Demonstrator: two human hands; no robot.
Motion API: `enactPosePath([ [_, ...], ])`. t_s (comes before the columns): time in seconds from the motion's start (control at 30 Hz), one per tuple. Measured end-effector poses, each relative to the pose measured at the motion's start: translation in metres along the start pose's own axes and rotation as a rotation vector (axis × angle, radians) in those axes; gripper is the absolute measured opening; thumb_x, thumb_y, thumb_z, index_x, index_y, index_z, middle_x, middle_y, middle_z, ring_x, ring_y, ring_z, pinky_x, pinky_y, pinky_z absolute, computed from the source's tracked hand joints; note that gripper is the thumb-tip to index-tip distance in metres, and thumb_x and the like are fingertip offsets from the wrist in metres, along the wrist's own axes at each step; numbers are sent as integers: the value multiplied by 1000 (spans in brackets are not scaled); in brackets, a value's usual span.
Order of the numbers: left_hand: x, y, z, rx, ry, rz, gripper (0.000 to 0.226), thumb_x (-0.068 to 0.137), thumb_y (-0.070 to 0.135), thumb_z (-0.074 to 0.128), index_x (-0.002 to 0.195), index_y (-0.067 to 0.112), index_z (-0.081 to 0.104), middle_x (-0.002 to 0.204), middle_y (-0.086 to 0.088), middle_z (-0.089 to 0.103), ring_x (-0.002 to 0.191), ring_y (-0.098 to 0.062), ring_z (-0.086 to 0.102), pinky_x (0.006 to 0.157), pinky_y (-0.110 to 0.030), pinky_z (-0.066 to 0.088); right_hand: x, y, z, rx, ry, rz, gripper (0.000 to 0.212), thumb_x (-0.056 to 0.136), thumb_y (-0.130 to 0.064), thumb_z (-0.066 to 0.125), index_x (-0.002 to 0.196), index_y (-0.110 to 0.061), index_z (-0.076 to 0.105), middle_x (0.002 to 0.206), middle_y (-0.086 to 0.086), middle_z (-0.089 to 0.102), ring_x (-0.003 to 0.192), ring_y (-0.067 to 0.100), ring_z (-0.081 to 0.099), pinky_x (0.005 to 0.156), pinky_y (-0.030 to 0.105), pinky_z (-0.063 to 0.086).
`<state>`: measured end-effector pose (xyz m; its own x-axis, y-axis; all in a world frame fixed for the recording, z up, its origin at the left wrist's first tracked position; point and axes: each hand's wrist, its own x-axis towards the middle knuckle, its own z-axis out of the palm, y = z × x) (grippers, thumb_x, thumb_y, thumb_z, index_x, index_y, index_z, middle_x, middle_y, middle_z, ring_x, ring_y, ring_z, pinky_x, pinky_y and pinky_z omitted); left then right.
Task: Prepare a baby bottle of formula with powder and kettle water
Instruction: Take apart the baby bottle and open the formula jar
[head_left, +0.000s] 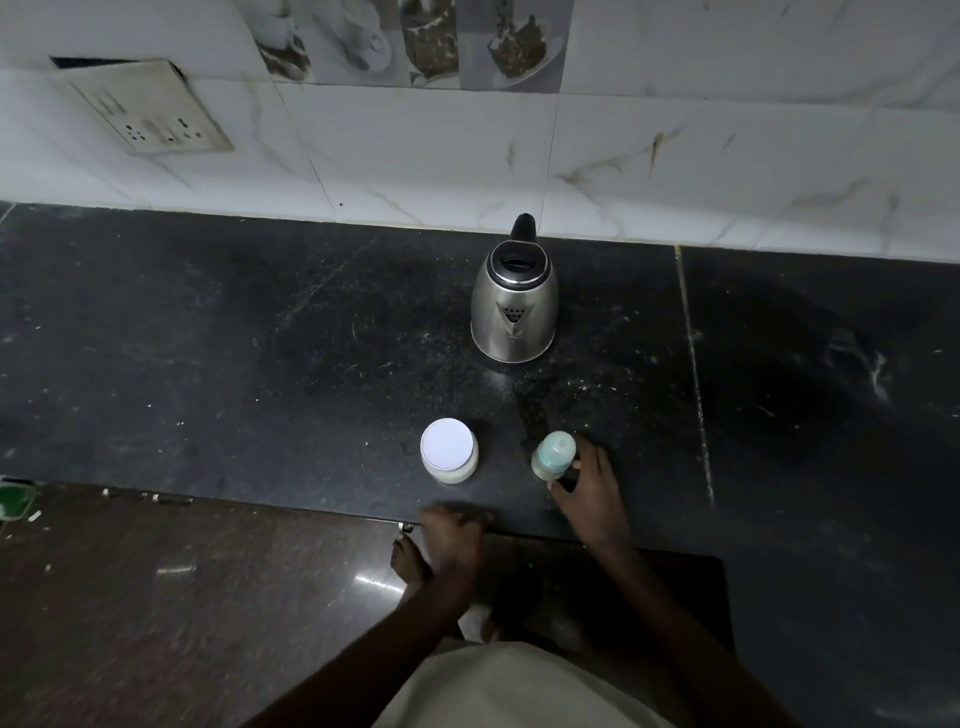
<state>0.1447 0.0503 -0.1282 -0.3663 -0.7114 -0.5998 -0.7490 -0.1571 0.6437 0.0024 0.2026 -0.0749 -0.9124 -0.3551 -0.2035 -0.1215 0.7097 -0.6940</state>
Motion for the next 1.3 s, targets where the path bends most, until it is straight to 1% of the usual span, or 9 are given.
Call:
enactPosePath([
  [0.07, 20, -7, -11, 7, 116, 3, 67, 50, 67, 92, 93, 24, 62, 78, 9, 72, 77, -21, 73, 71, -38, 59, 1, -2, 0, 16, 8, -7, 78, 76, -13, 85, 145, -17, 48, 137, 6, 54, 118, 24, 63, 98, 44, 55],
  [0.23, 23, 42, -23, -71, 169, 192, 56, 67, 24, 97, 101, 12, 55, 95, -7, 67, 88, -25, 67, 76, -41, 55, 1, -8, -2, -6, 16, -26, 75, 78, -14, 85, 144, -15, 51, 137, 8, 56, 122, 27, 62, 100, 45, 55],
  [0.37, 27, 51, -23, -81, 122, 166, 52, 73, 22, 95, 103, 12, 53, 95, -8, 69, 86, -23, 65, 75, -36, 51, 0, -11, -12, -11, -1, -11, 80, 79, -7, 80, 151, -16, 44, 141, 8, 52, 126, 26, 61, 104, 43, 53],
  [0.53, 26, 24, 3, -126, 8, 19, 42, 58, 31, 88, 88, 14, 65, 83, -12, 74, 82, -36, 74, 72, -55, 62, -7, -36, -42, 57, 111, -38, 90, 73, 6, 69, 153, -20, 40, 141, 2, 49, 125, 17, 57, 103, 38, 51],
  [0.63, -9, 46, 26, -95, -264, 224, 56, 69, 15, 89, 111, 26, 54, 109, -6, 66, 98, -30, 67, 90, -54, 58, -5, -53, -49, -4, 76, -135, 87, 75, -9, 75, 152, -26, 39, 146, -1, 46, 132, 18, 51, 107, 40, 49],
  [0.73, -22, 72, 47, 119, -248, 606, 74, 78, 39, 74, 142, 11, 49, 135, -3, 52, 120, -19, 49, 106, -32, 45, -2, -60, -41, -263, 26, -259, 76, 73, -26, 79, 144, -20, 53, 143, 3, 50, 129, 25, 51, 101, 40, 53],
  [0.97, -10, 99, 56, 191, -159, 823, 22, 91, 36, 61, 106, 20, 66, 106, 0, 68, 97, -17, 60, 85, -41, 52, 11, -63, -39, -386, 32, -357, 48, 69, -13, 81, 115, -12, 71, 112, 5, 65, 100, 27, 60, 84, 39, 57],
  [1.07, -10, 101, 51, 122, -183, 829, 30, 89, 37, 71, 114, 20, 70, 108, -1, 71, 98, -15, 65, 84, -32, 53, 17, -67, -56, -254, 0, -326, 48, 68, -18, 79, 116, -16, 69, 112, 1, 64, 100, 22, 59, 87, 34, 52],
  [1.3, -5, 103, 46, 186, -213, 861, 58, 78, 25, 89, 131, 16, 68, 125, -4, 71, 113, -18, 67, 97, -31, 55, 34, -33, -99, 410, 93, 158, 46, 78, -24, 77, 123, -31, 68, 118, -3, 66, 105, 13, 66, 90, 33, 55],
])
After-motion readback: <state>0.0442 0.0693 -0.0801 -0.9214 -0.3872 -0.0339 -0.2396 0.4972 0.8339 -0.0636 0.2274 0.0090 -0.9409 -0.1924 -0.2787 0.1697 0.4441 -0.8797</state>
